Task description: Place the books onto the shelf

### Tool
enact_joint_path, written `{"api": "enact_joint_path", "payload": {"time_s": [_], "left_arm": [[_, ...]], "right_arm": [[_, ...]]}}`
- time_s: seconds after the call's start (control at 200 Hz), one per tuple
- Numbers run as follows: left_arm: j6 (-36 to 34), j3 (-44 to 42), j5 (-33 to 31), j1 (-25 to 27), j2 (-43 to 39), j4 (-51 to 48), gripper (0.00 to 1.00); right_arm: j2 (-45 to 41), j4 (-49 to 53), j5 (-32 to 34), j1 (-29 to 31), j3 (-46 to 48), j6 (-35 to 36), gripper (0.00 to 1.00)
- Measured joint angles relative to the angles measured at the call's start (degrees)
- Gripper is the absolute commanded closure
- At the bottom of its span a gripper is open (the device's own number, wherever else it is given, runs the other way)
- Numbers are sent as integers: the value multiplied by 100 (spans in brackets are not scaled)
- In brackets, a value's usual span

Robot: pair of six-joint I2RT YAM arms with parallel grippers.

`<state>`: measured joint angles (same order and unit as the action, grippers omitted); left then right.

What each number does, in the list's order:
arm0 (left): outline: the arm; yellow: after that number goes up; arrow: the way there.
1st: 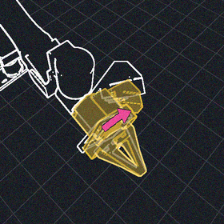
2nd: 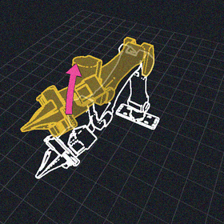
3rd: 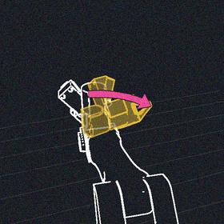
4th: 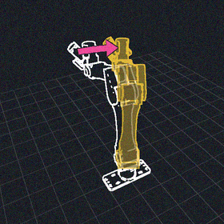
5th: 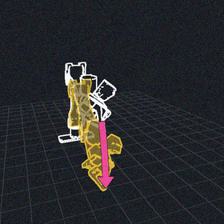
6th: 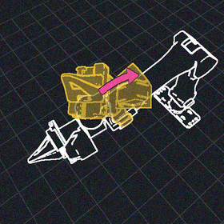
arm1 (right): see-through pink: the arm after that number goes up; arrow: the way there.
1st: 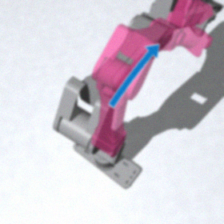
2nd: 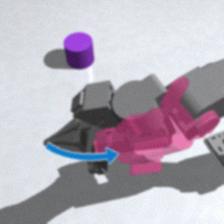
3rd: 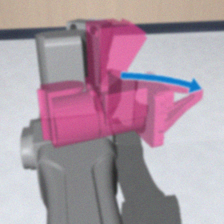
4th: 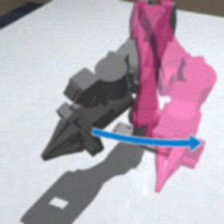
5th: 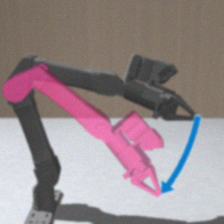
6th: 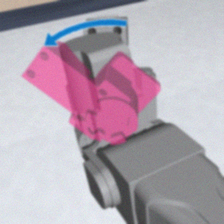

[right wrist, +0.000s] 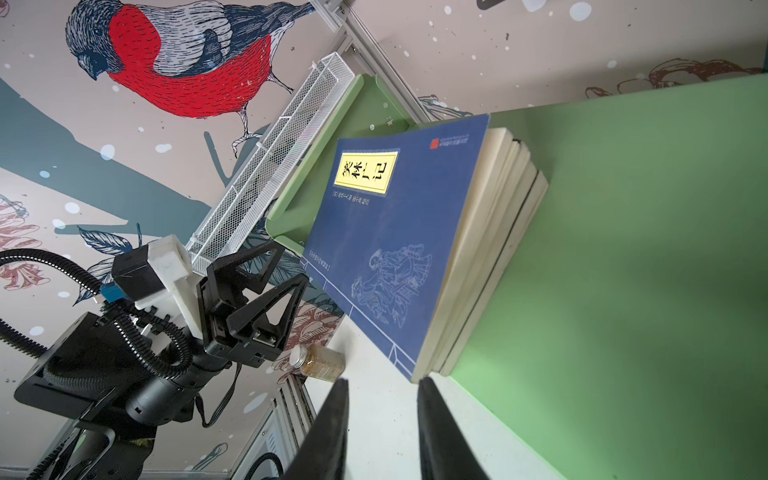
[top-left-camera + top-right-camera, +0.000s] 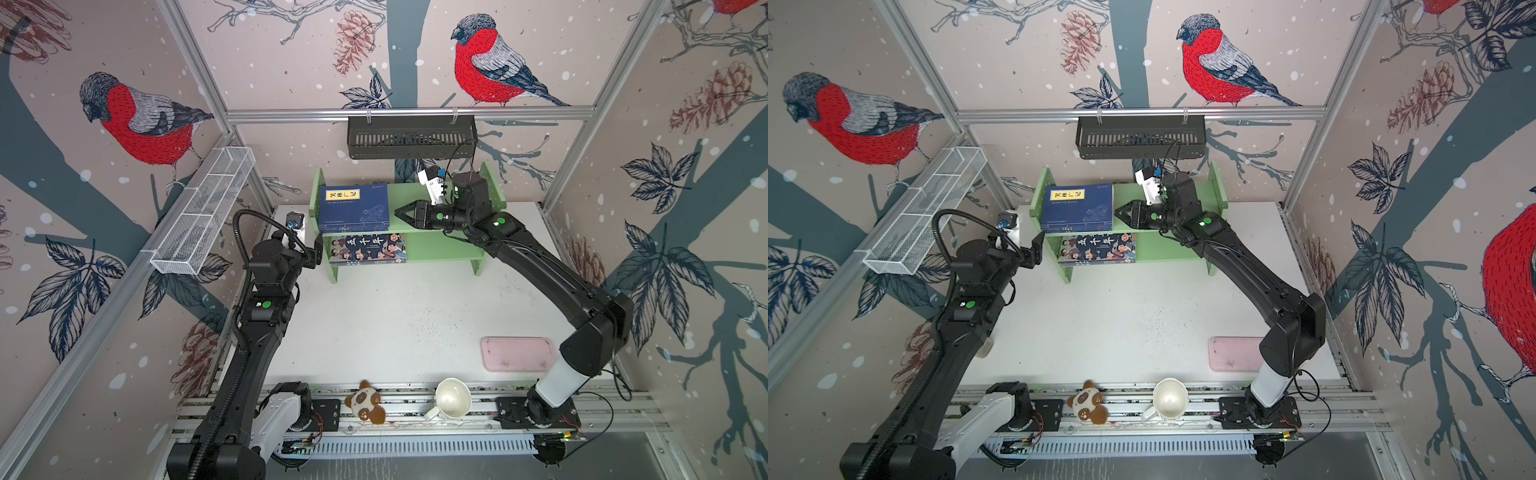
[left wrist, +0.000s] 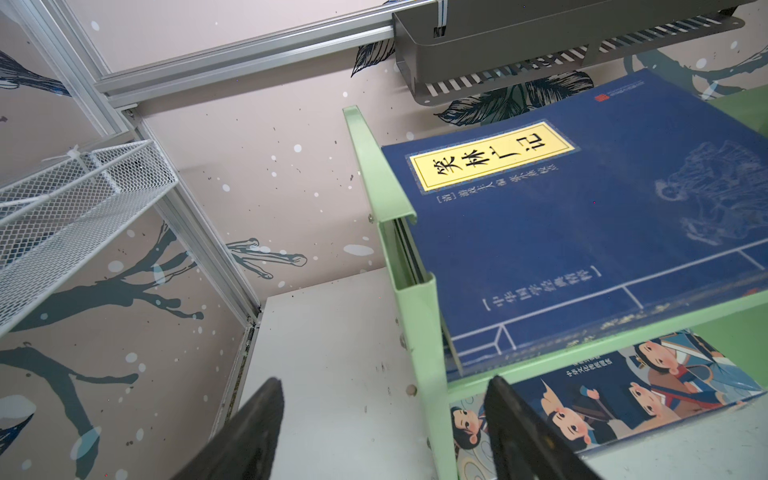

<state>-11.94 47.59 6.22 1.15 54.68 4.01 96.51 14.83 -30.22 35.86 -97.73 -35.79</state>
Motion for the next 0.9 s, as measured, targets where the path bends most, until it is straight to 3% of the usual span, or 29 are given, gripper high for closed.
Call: {"api": "enact_joint_path", "payload": {"time_s": [0.9], "left_arm": [[160,85,-2,-2,17,-68,24]], "right_arm": [[155,-203,-136,9,44,-9,71]]}}
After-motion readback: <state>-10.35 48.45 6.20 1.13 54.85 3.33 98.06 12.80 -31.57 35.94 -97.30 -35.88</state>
